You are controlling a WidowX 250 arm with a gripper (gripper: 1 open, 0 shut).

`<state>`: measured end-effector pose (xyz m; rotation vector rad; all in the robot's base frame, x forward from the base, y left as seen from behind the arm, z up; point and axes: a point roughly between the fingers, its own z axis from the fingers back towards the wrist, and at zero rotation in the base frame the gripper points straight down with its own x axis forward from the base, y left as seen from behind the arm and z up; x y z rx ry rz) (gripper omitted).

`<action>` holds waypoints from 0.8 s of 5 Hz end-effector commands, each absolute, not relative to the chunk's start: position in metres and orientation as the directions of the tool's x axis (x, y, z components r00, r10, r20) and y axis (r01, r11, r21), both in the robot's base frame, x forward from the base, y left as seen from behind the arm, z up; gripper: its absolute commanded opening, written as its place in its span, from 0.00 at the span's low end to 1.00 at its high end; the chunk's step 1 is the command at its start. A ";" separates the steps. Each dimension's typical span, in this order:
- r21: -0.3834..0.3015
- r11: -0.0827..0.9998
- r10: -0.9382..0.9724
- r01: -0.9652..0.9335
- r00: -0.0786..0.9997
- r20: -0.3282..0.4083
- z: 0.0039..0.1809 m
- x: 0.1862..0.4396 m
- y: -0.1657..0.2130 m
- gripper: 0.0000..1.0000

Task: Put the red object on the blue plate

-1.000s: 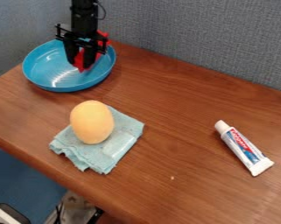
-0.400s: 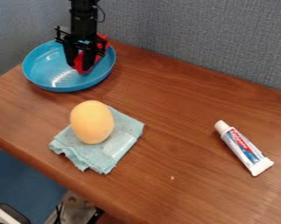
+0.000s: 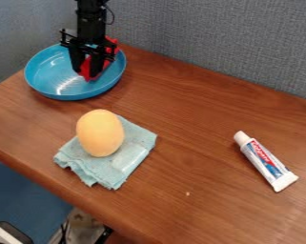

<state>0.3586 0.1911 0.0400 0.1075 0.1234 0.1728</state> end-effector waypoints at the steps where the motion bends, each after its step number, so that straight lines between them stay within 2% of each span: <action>1: 0.133 0.973 0.198 -0.188 0.978 -0.066 0.061 0.358 0.201 0.00; 4: 0.120 0.975 0.196 -0.186 0.978 -0.076 0.062 0.355 0.198 0.00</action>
